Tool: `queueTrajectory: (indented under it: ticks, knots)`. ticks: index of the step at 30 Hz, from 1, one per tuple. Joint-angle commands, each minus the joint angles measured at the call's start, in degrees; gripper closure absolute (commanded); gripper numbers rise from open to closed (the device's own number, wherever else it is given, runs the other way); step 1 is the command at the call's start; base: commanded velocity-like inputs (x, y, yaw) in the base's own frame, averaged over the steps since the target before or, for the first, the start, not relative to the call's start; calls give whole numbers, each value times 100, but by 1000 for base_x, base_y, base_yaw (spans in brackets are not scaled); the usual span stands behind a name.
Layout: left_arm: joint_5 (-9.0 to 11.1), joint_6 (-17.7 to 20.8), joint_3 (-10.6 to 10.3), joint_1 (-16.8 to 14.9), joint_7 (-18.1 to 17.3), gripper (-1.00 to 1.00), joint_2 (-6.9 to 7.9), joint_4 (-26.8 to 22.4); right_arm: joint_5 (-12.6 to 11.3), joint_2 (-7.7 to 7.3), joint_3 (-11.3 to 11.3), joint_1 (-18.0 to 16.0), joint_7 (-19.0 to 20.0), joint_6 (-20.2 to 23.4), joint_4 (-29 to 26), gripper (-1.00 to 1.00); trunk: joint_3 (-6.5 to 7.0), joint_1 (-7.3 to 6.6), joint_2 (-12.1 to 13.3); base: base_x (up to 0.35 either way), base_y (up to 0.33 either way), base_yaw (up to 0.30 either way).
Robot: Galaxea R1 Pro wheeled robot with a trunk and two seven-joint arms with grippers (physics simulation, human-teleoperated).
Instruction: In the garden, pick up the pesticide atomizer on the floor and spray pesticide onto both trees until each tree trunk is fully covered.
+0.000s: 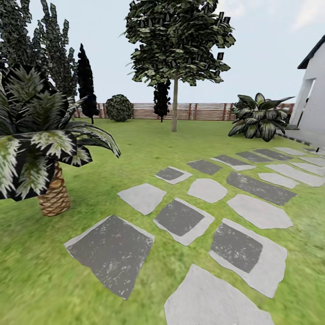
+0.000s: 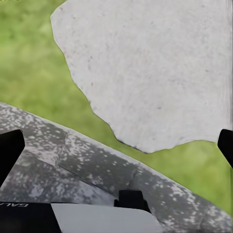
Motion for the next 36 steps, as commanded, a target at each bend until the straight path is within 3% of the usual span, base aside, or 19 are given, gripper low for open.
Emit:
queueTrajectory:
  ticks: [1,8,17,36]
  knots:
    - [3,-5,1,3,0,-100,0,-9,4,2,6,-4,-1,-19,6,-100,-5,0,-3,0,0,-300]
    - [3,-5,1,3,0,-100,0,-9,6,12,9,-4,0,-18,6,-100,-5,0,-3,0,0,-258]
    - [3,-5,1,3,0,-100,0,-9,6,16,9,-4,-4,-18,8,-100,-5,0,-3,21,0,-41]
    - [-5,-5,1,3,1,-100,8,39,6,12,5,-4,3,-18,15,-100,-5,0,-3,313,0,-1]
